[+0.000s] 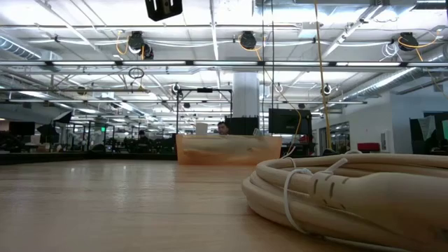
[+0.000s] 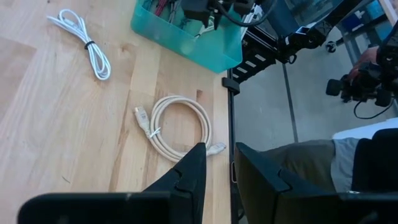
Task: Pick & Place USB Port
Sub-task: Put the small yellow charger cable into the green bin
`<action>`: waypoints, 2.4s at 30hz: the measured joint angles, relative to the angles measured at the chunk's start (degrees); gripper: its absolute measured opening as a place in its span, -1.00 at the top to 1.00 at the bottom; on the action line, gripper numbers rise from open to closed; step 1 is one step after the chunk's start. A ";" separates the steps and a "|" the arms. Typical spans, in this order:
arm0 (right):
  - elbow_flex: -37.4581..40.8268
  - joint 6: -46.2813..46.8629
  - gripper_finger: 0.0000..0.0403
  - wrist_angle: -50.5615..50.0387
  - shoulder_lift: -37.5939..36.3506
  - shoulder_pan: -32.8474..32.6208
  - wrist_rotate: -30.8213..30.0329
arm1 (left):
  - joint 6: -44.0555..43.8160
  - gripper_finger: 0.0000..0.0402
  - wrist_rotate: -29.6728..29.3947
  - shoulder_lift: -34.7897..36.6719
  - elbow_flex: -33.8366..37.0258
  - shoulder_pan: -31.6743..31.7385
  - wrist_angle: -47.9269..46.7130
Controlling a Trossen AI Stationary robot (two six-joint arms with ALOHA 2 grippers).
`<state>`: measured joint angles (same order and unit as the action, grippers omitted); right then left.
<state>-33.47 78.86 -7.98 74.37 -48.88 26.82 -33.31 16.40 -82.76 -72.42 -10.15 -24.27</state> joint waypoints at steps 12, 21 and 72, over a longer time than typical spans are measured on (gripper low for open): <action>0.00 2.75 0.99 1.49 0.02 -1.52 3.48 | 1.05 0.57 0.00 0.00 0.00 0.01 -0.71; 0.00 6.81 1.00 7.25 3.12 -4.59 3.37 | 1.82 0.57 0.00 0.00 0.00 0.03 -1.31; -6.45 -2.43 1.00 -24.14 7.53 -2.89 -8.56 | 2.83 0.57 -0.30 -0.02 0.02 0.04 -2.67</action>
<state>-39.92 76.43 -32.12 81.89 -51.78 18.25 -30.48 16.10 -82.78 -72.40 -10.11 -26.94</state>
